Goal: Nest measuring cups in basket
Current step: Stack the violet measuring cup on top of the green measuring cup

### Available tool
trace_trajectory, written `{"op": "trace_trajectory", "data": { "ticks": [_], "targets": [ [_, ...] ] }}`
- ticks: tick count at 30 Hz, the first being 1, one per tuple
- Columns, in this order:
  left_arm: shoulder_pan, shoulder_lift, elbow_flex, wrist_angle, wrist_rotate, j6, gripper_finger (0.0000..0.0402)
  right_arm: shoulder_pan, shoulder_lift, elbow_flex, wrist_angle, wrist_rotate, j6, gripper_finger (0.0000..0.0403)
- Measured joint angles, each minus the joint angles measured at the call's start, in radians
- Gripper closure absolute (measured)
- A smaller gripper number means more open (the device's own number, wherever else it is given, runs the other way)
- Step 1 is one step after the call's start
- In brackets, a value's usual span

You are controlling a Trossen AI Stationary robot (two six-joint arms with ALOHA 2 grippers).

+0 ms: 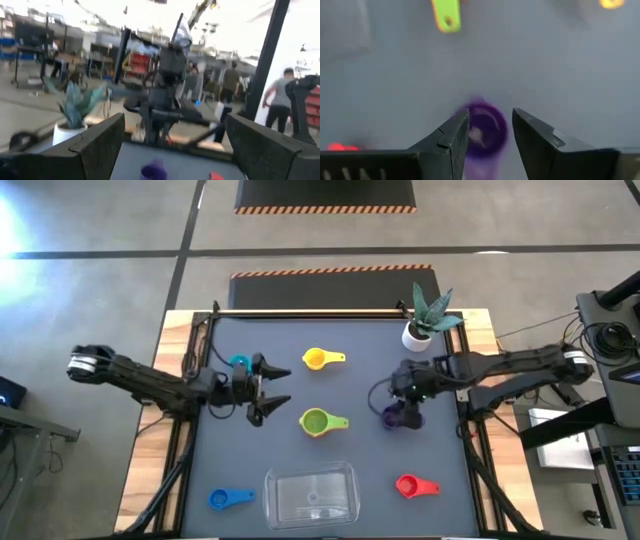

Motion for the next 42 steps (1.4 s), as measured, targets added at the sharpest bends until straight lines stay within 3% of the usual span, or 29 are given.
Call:
{"op": "trace_trajectory", "data": {
  "ticks": [3,8,16,20,24,28,36,42],
  "targets": [
    [0.0,0.026,0.0,0.093,-0.007,0.023,0.0075,0.055,0.024,0.047,-0.137,0.094,0.046,0.0269],
    [-0.02,0.044,-0.006,0.148,-0.006,0.055,0.0075,0.121,0.032,0.05,-0.264,0.089,0.112,0.0282],
    [-0.027,0.003,-0.077,0.134,-0.019,0.056,0.0075,0.212,-0.076,-0.044,-0.199,0.089,0.209,0.0304],
    [-0.027,-0.057,-0.129,0.129,-0.022,0.042,0.0075,0.238,-0.111,-0.127,-0.193,0.088,0.245,0.0296],
    [-0.032,-0.127,-0.165,0.13,-0.022,0.006,0.0075,0.248,-0.119,-0.191,-0.183,0.048,0.29,0.0259],
    [-0.046,-0.157,-0.198,0.117,-0.022,-0.017,0.0075,0.252,-0.111,-0.235,-0.125,0.034,0.304,0.0197],
    [-0.061,-0.16,-0.223,0.085,-0.022,-0.057,0.0075,0.251,-0.029,-0.279,-0.08,0.123,0.28,0.0075],
    [-0.08,-0.172,-0.223,0.082,-0.022,-0.054,0.0075,0.251,0.055,-0.287,-0.03,0.104,0.296,0.0044]
  ]
}}
